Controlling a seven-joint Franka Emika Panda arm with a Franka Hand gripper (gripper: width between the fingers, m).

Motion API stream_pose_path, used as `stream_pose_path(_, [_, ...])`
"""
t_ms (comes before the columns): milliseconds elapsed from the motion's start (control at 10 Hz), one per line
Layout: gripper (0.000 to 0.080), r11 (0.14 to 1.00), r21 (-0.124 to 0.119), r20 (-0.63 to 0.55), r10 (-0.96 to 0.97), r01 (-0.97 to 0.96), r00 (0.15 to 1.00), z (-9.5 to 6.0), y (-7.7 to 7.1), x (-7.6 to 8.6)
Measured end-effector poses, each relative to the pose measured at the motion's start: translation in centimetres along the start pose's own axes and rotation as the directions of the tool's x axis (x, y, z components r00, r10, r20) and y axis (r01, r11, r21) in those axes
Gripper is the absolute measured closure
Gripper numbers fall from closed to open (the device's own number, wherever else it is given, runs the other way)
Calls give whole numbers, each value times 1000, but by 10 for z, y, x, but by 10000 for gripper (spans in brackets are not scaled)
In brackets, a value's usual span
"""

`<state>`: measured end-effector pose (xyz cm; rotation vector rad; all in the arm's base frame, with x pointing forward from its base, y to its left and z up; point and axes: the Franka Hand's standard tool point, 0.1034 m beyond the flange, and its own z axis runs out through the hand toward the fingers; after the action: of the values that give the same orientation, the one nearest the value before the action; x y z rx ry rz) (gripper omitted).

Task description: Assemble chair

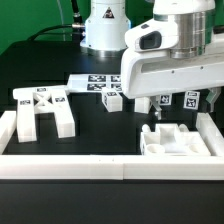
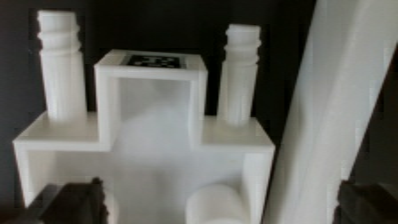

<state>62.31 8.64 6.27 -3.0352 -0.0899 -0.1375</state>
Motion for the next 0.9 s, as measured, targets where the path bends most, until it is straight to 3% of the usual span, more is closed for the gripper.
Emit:
stream_pose_path(300, [151, 993, -19, 27, 119, -118, 993, -9, 9, -43])
stream_pose_path(500, [151, 993, -30, 35, 118, -117, 992, -8, 32, -65])
stream_pose_path(900, [151, 994, -28, 33, 110, -109, 993, -7, 28, -61])
